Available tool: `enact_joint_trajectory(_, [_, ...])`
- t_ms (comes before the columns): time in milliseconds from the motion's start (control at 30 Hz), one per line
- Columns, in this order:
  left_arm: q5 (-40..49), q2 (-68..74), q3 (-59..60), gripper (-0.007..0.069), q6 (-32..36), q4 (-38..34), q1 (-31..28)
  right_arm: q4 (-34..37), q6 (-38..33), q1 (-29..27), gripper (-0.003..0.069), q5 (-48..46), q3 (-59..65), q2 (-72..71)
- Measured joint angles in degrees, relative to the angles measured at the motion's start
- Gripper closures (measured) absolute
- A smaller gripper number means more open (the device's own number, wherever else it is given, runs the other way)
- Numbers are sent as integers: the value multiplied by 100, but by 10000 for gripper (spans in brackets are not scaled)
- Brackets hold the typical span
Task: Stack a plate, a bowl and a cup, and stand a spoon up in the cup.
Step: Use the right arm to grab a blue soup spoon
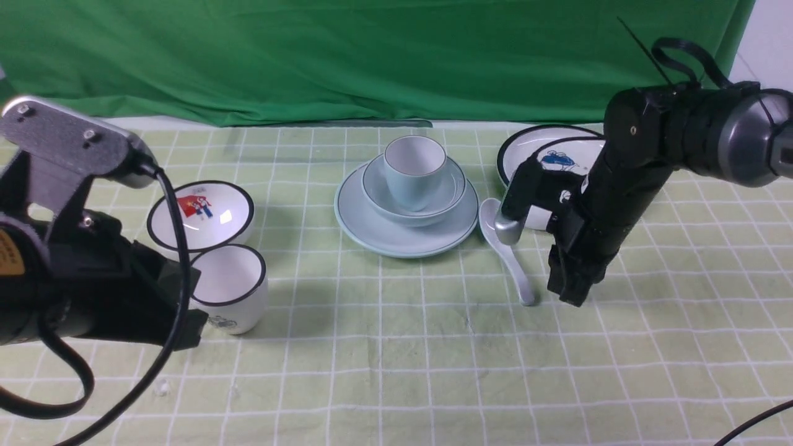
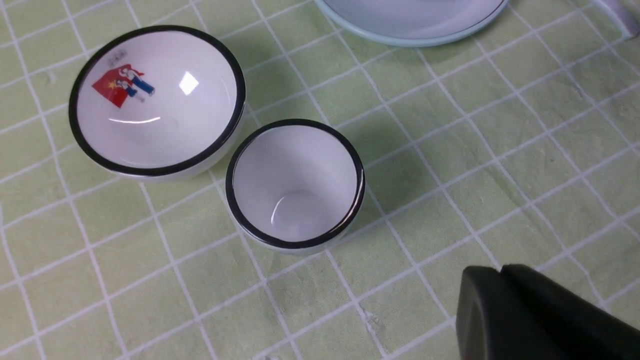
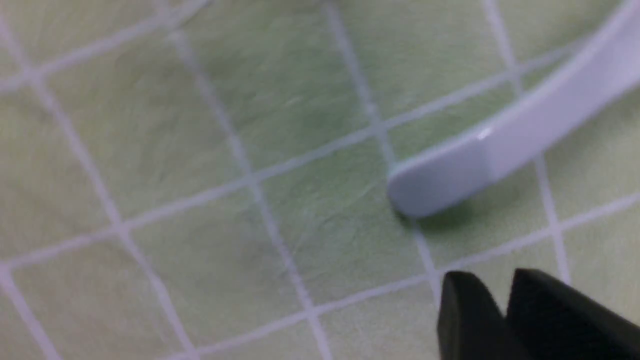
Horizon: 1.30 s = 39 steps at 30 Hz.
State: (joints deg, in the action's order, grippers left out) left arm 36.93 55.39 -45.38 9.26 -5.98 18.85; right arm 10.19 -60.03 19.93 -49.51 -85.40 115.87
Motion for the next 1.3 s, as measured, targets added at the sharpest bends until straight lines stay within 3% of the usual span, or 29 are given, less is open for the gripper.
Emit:
enact_joint_trajectory(33, [0,0,0,659,0,0,0,0,-150,8,468,16,0,0])
enact_joint_trajectory(67, [14,0,0,659,0,0,0,0,-678,57,374,130,0,19])
enact_joint_trajectory(100, [28,0,0,659,0,0,0,0,-976,94,317,237,0,25])
enact_joint_trajectory(133, [28,0,0,659,0,0,0,0,-1033,102,317,263,0,25])
enact_joint_trajectory(167, [43,0,0,659,11,0,0,0,-1455,138,232,420,0,36])
enact_joint_trajectory(267, [49,0,0,658,11,0,0,0,-2338,229,137,795,0,42])
enact_joint_trajectory(333, [56,0,0,657,11,-2,0,0,-2851,281,118,941,0,63])
enact_joint_trajectory(433, [65,0,0,657,11,-60,0,0,-3404,311,109,990,0,150])
enact_joint_trajectory(667, [81,0,0,657,18,-185,0,10,-3920,318,110,971,0,159])
enact_joint_trajectory(800, [81,0,0,657,194,-489,0,16,-4068,318,160,942,0,173])
enact_joint_trajectory(1000, [110,0,0,657,508,-837,0,5,-3730,376,253,881,0,160])
enact_joint_trajectory(1300, [214,0,0,657,565,-910,0,-116,-3214,523,253,1025,5,-114])
